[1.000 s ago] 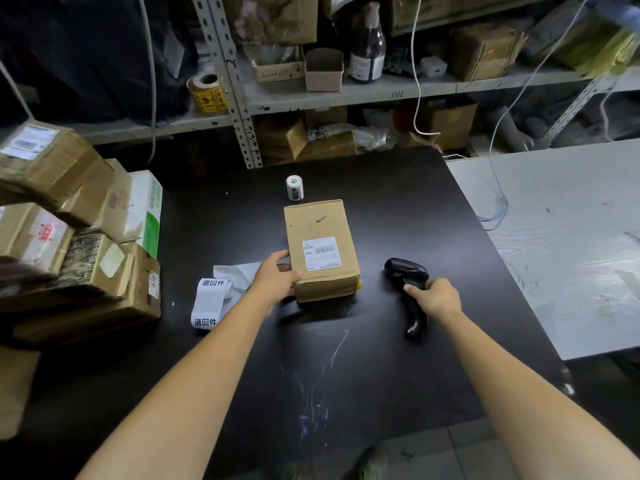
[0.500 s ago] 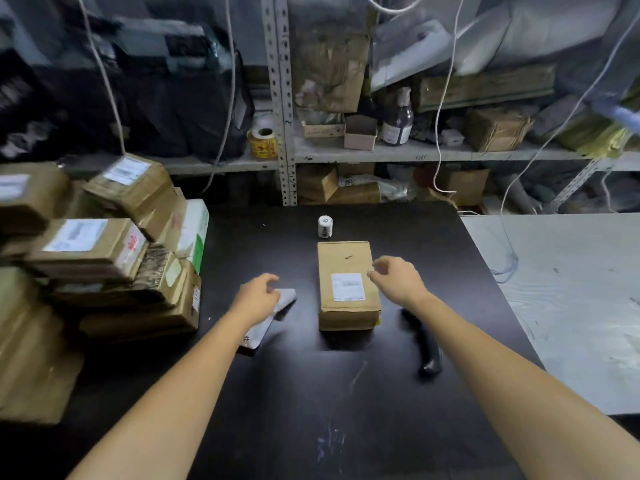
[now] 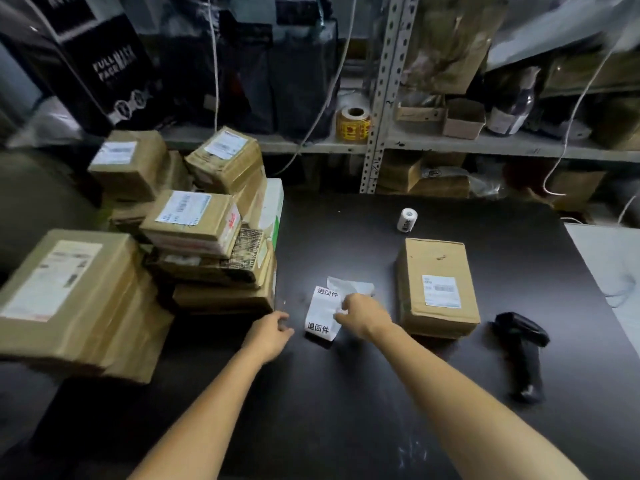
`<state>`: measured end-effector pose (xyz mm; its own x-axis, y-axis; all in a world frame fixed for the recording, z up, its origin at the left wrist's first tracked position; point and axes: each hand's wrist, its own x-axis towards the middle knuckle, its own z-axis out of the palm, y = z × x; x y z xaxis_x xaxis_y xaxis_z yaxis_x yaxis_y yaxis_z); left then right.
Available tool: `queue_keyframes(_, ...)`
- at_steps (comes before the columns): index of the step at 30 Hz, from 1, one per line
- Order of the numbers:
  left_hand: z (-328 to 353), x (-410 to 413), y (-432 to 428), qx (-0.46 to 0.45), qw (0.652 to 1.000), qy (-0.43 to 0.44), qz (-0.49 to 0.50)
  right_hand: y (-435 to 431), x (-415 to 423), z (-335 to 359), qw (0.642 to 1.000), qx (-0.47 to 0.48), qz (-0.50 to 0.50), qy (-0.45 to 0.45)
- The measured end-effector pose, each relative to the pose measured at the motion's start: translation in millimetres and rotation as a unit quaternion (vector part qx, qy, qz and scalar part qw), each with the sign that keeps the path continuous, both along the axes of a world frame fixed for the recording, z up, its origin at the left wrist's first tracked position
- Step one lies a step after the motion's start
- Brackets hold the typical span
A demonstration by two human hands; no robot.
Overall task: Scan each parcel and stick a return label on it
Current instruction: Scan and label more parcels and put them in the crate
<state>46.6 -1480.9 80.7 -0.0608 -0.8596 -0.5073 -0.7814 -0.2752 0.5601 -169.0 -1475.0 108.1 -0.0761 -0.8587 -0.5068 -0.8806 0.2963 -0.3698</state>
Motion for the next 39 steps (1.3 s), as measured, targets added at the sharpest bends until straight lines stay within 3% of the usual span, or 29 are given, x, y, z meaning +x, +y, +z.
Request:
queue_keyframes(4, -20, -16, 0, 0.017, 0.999, 0.042, -0.022, -1, 6, -27, 0.994, 0.067, -0.060, -0.054)
queue_keyframes(7, -26, -27, -6, -0.007, 0.998, 0.056, -0.032, -3, 9, -32, 0.966, 0.085, -0.153, -0.191)
queue_keyframes(11, -21, -34, -18, -0.017, 0.992, 0.124, 0.010, -9, 6, -23, 0.922, 0.038, -0.238, -0.304)
queue_keyframes(15, -13, -38, -26, 0.021, 0.978, 0.205, 0.034, -19, -2, -8, 0.888, -0.033, -0.299, -0.348)
queue_keyframes(20, -7, -46, -32, 0.029, 0.974, 0.220, 0.035, -27, -12, 1, 0.887, -0.062, -0.318, -0.329)
queue_keyframes(24, -7, -49, -36, 0.010, 0.976, 0.216, 0.029, -26, -17, 1, 0.951, -0.118, -0.250, -0.136)
queue_keyframes(26, -7, -52, -37, 0.007, 0.975, 0.219, 0.026, -24, -15, 5, 0.968, -0.161, -0.170, -0.095)
queue_keyframes(30, -6, -57, -37, 0.004, 0.972, 0.231, 0.042, -25, -4, 5, 0.986, -0.150, -0.026, -0.074)
queue_keyframes(39, 0, -57, -39, 0.012, 0.958, 0.280, 0.051, -30, -1, -2, 0.988, -0.135, 0.011, -0.074)
